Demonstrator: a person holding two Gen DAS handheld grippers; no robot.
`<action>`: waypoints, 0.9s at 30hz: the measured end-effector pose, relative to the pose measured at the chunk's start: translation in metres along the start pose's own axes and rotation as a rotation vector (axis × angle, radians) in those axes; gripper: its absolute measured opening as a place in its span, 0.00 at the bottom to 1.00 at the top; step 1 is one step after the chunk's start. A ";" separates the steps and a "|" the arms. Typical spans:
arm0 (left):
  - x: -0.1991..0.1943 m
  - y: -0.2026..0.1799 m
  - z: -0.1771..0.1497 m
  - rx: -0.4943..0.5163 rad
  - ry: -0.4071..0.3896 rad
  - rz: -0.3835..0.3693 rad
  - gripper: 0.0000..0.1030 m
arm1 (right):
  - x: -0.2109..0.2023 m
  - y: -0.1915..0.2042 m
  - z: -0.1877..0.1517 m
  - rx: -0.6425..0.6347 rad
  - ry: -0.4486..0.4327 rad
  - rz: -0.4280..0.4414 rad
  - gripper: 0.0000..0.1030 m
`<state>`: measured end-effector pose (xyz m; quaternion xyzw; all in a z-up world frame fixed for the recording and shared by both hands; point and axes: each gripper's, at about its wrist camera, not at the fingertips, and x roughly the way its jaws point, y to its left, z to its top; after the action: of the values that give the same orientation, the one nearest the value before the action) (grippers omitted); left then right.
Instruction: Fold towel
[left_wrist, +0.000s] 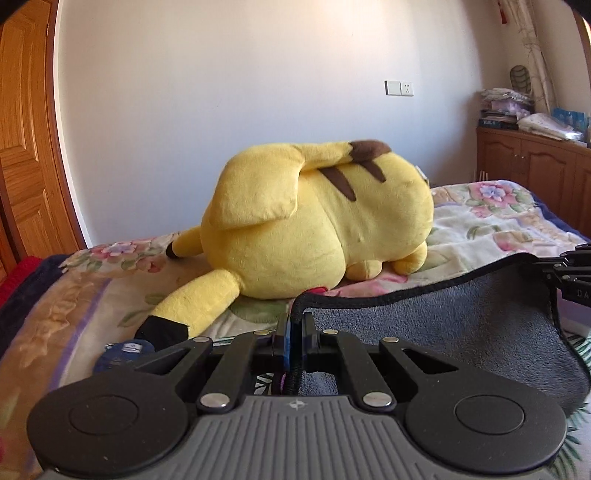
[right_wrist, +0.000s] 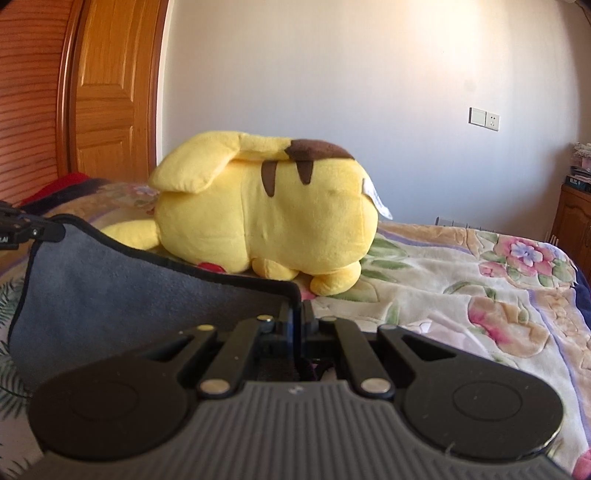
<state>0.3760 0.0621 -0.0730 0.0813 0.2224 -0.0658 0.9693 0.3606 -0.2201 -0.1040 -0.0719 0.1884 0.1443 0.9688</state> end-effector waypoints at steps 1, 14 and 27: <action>0.006 -0.001 -0.002 0.004 0.001 0.001 0.00 | 0.005 0.001 -0.003 -0.008 0.009 -0.003 0.04; 0.055 -0.008 -0.032 0.025 0.103 0.025 0.01 | 0.045 -0.001 -0.023 -0.069 0.127 -0.015 0.13; -0.003 -0.019 -0.031 -0.010 0.111 -0.022 0.34 | -0.011 -0.001 -0.017 0.012 0.129 0.021 0.48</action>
<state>0.3575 0.0499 -0.1020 0.0773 0.2772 -0.0708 0.9551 0.3457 -0.2268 -0.1154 -0.0731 0.2523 0.1482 0.9534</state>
